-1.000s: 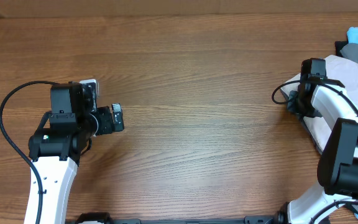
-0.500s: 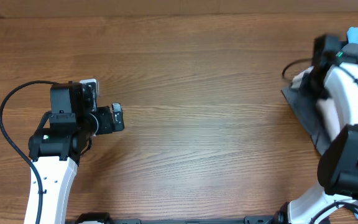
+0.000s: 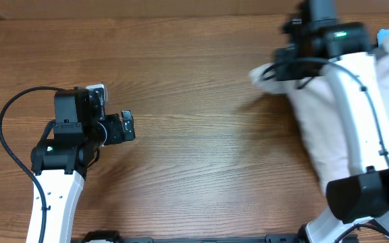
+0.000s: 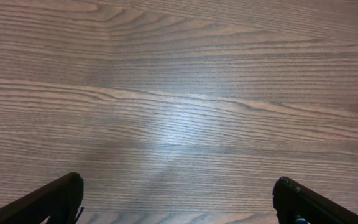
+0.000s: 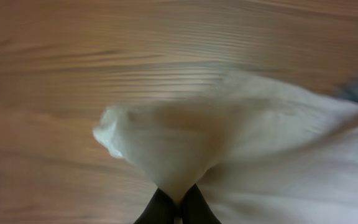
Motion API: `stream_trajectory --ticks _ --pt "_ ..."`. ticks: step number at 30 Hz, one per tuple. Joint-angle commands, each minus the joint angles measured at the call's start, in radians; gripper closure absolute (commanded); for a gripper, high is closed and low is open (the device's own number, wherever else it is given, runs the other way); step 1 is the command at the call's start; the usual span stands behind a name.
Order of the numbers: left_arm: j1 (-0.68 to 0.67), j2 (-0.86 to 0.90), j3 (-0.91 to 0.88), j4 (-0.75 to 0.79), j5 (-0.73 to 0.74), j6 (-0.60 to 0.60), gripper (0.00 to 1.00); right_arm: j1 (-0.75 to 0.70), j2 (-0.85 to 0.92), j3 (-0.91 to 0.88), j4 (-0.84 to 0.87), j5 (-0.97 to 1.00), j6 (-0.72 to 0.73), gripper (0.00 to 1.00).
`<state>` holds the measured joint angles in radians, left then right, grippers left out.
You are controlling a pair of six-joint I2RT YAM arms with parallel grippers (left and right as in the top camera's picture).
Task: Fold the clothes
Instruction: 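Pull the beige shorts left off the pile with the right gripper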
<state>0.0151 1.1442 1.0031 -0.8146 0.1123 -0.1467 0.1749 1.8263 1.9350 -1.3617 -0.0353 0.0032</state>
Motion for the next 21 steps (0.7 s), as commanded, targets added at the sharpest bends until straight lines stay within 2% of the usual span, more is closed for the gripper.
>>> stream_trajectory --ticks 1,7,11,15,18,19,20,21 --pt "0.006 0.001 0.022 0.01 0.015 -0.019 0.0 0.169 -0.02 0.029 0.048 -0.088 0.031 0.96" --pt "0.006 0.001 0.022 0.01 0.015 -0.018 0.0 0.361 -0.018 0.027 0.146 -0.09 0.118 0.96" --pt "0.006 0.001 0.022 0.011 0.015 -0.018 0.0 0.441 -0.018 0.013 0.271 -0.09 0.185 0.96" --pt "0.006 0.001 0.022 0.011 0.016 -0.019 0.0 0.475 -0.017 0.009 0.511 -0.068 0.242 0.96" --pt "0.006 0.001 0.022 0.012 0.016 -0.019 0.0 0.475 -0.017 0.009 0.692 0.06 0.268 0.96" --pt "0.006 0.001 0.022 0.012 0.017 -0.019 0.0 0.47 -0.017 0.009 0.736 0.137 0.291 0.94" --pt "0.006 0.001 0.022 0.012 0.019 -0.019 0.0 0.461 -0.017 0.009 0.766 0.215 0.314 0.76" --pt "0.005 0.001 0.022 0.011 0.019 -0.019 0.0 0.45 -0.017 0.009 0.779 0.278 0.321 0.68"
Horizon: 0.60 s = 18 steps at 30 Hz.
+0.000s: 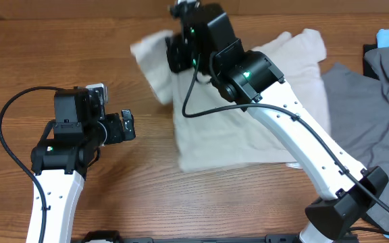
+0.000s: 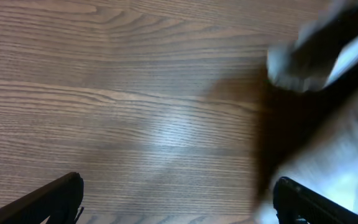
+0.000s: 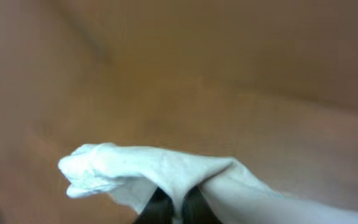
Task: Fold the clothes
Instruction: 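Pull the beige shorts left off the pile with the right gripper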
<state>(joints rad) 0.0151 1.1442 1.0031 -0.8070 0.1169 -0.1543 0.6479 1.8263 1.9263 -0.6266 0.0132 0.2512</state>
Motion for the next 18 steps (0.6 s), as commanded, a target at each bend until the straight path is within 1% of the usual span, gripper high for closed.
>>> stream_trajectory --ticks 1,2,3,4,5,7,8,9,13,15,18 --pt "0.004 0.001 0.022 0.003 0.015 -0.011 0.0 -0.039 -0.017 0.018 0.047 0.294 0.084 0.66" --pt "0.004 0.001 0.022 0.003 0.016 -0.011 0.0 -0.054 -0.017 0.018 0.038 0.336 0.093 0.65" --pt "0.003 0.001 0.022 0.003 0.019 -0.011 0.0 -0.072 -0.017 0.018 0.021 0.363 0.094 0.58" --pt "0.003 0.001 0.022 0.003 0.031 -0.011 0.0 -0.097 -0.017 0.018 -0.008 0.38 0.094 0.37" --pt "0.003 0.001 0.022 0.004 0.052 -0.011 0.0 -0.134 -0.018 0.018 -0.063 0.389 0.094 0.2" --pt "0.003 0.001 0.022 0.008 0.084 -0.011 0.0 -0.182 -0.02 0.018 -0.153 0.414 0.097 0.05" --pt "0.003 0.001 0.022 0.012 0.101 -0.011 0.0 -0.209 -0.021 0.018 -0.21 0.438 0.123 0.0" --pt "0.003 0.001 0.021 0.019 0.135 -0.011 0.0 -0.243 -0.024 0.018 -0.277 0.464 0.161 0.0" --pt "0.002 0.01 0.02 0.04 0.229 -0.011 0.0 -0.346 -0.034 0.018 -0.435 0.472 0.241 0.0" --pt "-0.011 0.03 0.02 0.046 0.28 -0.011 0.0 -0.401 -0.042 0.018 -0.508 0.463 0.251 0.0" --pt "-0.055 0.08 0.02 0.046 0.299 -0.021 0.0 -0.469 -0.051 0.018 -0.588 0.457 0.251 0.0"
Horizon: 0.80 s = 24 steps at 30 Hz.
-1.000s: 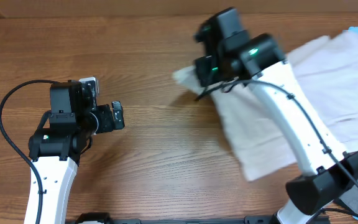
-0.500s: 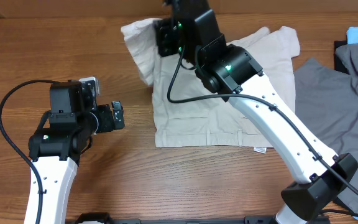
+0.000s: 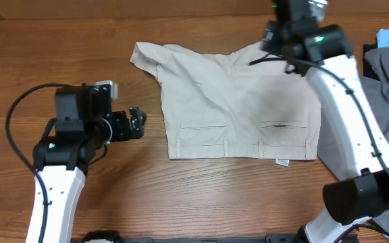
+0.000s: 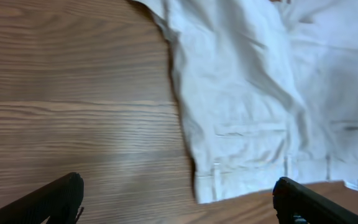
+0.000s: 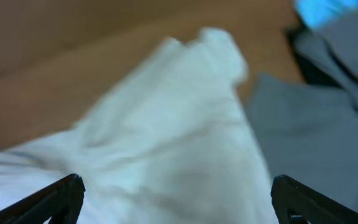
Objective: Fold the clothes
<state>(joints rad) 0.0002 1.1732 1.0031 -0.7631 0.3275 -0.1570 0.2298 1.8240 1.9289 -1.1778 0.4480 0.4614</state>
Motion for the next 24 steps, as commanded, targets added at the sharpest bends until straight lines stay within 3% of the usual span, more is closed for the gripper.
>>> stream_trajectory --ticks 1,4,12,18,22,24 --pt "-0.06 0.072 0.02 0.002 0.089 -0.034 0.0 -0.068 -0.051 0.016 -0.056 0.022 0.041 0.0" --pt "-0.169 0.212 0.02 0.012 0.093 -0.172 0.0 -0.151 -0.062 0.016 -0.14 0.022 0.041 0.0" --pt "-0.318 0.502 0.02 0.016 0.093 -0.484 0.06 -0.193 -0.062 0.016 -0.191 0.018 0.041 0.0" --pt "-0.326 0.607 0.02 0.075 0.112 -0.539 0.1 -0.193 -0.062 0.015 -0.197 0.018 0.041 0.0" --pt "-0.33 0.632 0.02 0.122 0.111 -0.539 0.3 -0.193 -0.062 0.015 -0.201 0.018 0.041 0.0" --pt "-0.332 0.638 0.02 0.133 0.11 -0.538 0.6 -0.193 -0.062 0.015 -0.205 0.018 0.041 0.0"
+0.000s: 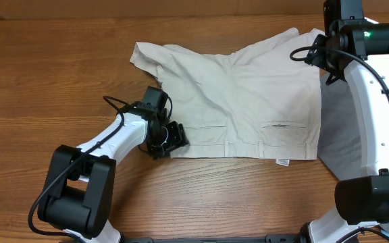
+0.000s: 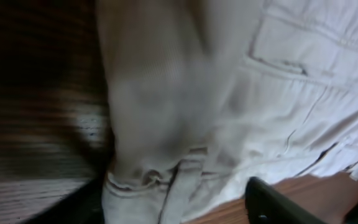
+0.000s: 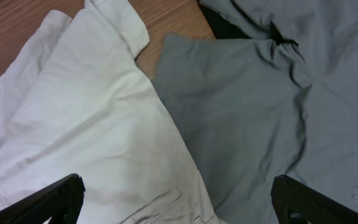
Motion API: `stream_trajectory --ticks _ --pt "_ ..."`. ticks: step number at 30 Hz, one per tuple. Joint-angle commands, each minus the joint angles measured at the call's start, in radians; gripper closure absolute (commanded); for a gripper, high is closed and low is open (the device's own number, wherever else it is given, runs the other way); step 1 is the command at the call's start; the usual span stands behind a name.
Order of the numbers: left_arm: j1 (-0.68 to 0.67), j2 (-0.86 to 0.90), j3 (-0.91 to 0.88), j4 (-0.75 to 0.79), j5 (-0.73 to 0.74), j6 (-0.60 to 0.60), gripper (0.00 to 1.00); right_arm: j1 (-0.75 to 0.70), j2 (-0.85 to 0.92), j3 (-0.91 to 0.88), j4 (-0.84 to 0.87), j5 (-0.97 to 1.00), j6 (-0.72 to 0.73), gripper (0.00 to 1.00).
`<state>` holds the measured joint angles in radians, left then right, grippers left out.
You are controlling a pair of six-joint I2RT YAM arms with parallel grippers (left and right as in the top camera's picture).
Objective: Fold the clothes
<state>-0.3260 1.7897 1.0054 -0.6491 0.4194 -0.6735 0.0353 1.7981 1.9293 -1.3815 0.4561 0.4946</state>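
Observation:
Beige shorts point(image 1: 242, 101) lie spread flat in mid-table, waistband toward the front edge. My left gripper point(image 1: 171, 138) sits low at their front-left waistband corner. It is open, and the left wrist view shows the folded corner of the shorts point(image 2: 185, 93) lying between the dark fingers of that gripper point(image 2: 173, 199). My right gripper point(image 1: 319, 57) hovers open at the shorts' far right corner. Its wrist view looks down on the beige cloth point(image 3: 92, 124) beside a grey garment, with nothing between the fingers of that gripper point(image 3: 178, 190).
A grey garment point(image 3: 260, 112) lies right of the shorts, partly tucked under their edge point(image 1: 336, 135). A light blue cloth and something black point(image 3: 222, 25) sit at the far right. Bare wooden table point(image 1: 59, 61) stretches to the left.
My left gripper has moved right from the bare wood to the shorts' front-left waistband corner, still open. My right gripper has shifted right, from the shorts' far edge to their right corner.
My right gripper was shut on the bunched shorts at the right of the table. It then held them over the middle-left. At the last earlier moment the shorts lay spread flat and that gripper was open. Now the left gripper is at their waistband corner.

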Motion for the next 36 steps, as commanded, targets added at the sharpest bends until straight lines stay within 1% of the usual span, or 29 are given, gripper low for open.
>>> stream_trajectory --ticks 1,2,4,7,10,12,15,17,19,20,21,24,27,31,34,36 --pt "-0.007 0.021 0.018 0.02 0.018 -0.021 0.85 0.002 -0.035 0.015 -0.002 0.01 0.008 0.0" --pt "-0.006 0.021 0.018 0.019 0.019 -0.021 0.96 0.002 -0.035 0.015 -0.002 0.01 0.008 0.0" --pt "-0.006 0.02 0.018 0.015 0.019 -0.002 0.96 0.002 -0.035 0.015 -0.002 0.01 0.008 0.0" --pt "0.021 0.008 0.036 -0.04 -0.019 0.069 0.96 0.002 -0.035 0.015 -0.009 0.01 0.008 0.0" --pt "0.097 -0.019 0.113 -0.189 -0.169 0.157 0.96 0.002 -0.035 0.015 -0.014 0.01 0.007 0.0" --pt "0.173 -0.032 0.213 -0.311 -0.272 0.227 0.96 0.002 -0.035 0.015 -0.014 0.001 0.007 0.0" --pt "0.272 -0.032 0.378 -0.449 -0.303 0.309 0.96 0.002 -0.035 0.015 -0.011 -0.084 -0.016 0.0" --pt "0.325 -0.032 0.484 -0.533 -0.295 0.342 0.96 0.002 -0.035 0.015 0.011 -0.204 -0.099 0.0" --pt "0.364 -0.032 0.592 -0.643 -0.295 0.369 0.96 0.01 -0.035 0.015 0.051 -0.404 -0.268 0.01" --pt "0.369 -0.032 0.612 -0.668 -0.293 0.375 0.96 0.013 -0.034 0.015 0.059 -0.445 -0.303 0.01" --pt "0.373 -0.032 0.662 -0.751 -0.279 0.418 0.96 0.031 -0.03 0.015 0.081 -0.52 -0.365 0.02" --pt "0.342 -0.032 0.669 -0.855 -0.25 0.468 0.96 0.093 0.006 0.015 0.114 -0.543 -0.424 0.0" --pt "0.312 -0.032 0.656 -0.893 -0.258 0.473 0.96 0.141 0.041 0.015 0.145 -0.552 -0.451 0.0" --pt "0.251 -0.034 0.651 -0.908 -0.292 0.474 0.96 0.187 0.084 0.015 0.237 -0.55 -0.438 0.0" --pt "0.191 -0.048 0.651 -0.862 -0.296 0.48 0.96 0.179 0.094 0.015 0.289 -0.533 -0.34 0.0" --pt "0.149 -0.065 0.652 -0.792 -0.298 0.479 0.96 0.152 0.094 0.015 0.304 -0.532 -0.286 0.0"
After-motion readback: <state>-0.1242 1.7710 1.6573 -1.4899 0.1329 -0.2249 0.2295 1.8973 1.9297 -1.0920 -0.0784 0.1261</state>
